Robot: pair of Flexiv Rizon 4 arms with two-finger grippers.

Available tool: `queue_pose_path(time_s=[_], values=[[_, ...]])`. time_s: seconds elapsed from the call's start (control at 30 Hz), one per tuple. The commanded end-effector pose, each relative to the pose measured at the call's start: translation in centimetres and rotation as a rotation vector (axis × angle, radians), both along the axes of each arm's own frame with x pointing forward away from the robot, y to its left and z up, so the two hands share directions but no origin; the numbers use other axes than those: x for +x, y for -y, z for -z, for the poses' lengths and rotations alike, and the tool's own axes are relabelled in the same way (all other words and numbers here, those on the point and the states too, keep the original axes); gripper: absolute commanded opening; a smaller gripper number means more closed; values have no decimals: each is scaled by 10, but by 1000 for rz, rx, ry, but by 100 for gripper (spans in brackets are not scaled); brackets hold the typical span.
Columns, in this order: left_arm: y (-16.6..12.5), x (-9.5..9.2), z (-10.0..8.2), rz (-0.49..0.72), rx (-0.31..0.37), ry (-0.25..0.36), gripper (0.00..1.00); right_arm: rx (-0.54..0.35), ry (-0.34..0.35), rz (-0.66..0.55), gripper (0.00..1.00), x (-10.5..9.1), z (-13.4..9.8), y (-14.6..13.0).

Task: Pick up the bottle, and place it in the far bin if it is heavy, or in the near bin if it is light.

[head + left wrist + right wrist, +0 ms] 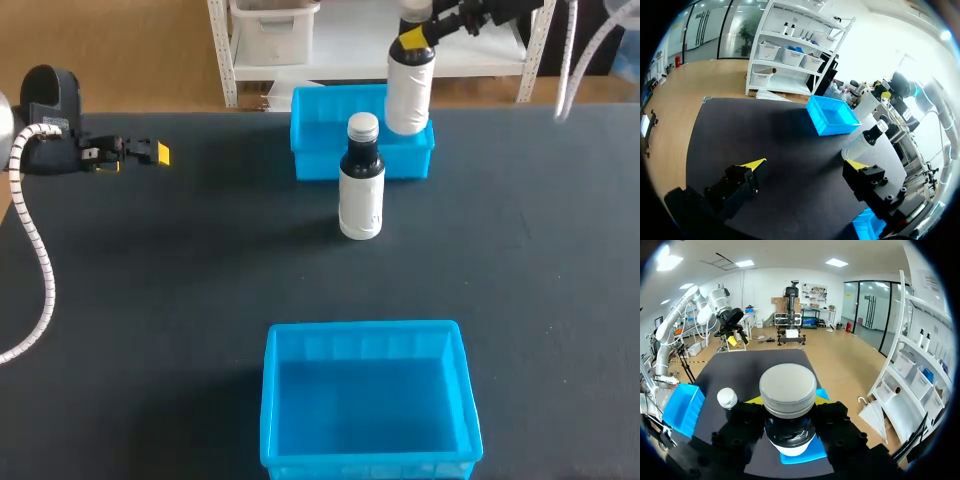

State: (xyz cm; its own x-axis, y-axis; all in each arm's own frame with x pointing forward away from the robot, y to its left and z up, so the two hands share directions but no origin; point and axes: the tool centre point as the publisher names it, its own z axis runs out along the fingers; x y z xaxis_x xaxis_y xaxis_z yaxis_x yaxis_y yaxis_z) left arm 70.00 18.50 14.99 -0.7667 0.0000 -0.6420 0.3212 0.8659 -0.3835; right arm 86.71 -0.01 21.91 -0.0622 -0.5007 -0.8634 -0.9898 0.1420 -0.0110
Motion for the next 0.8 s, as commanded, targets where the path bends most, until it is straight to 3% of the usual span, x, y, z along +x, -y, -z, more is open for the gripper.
queue_pose_path(time_s=[0.03,0.8], values=[[0,0,0,0,0,0,100,-4,-31,-61,0,17,2,-16],[0,0,0,0,0,0,100,6,-59,-128,0,41,25,-67]])
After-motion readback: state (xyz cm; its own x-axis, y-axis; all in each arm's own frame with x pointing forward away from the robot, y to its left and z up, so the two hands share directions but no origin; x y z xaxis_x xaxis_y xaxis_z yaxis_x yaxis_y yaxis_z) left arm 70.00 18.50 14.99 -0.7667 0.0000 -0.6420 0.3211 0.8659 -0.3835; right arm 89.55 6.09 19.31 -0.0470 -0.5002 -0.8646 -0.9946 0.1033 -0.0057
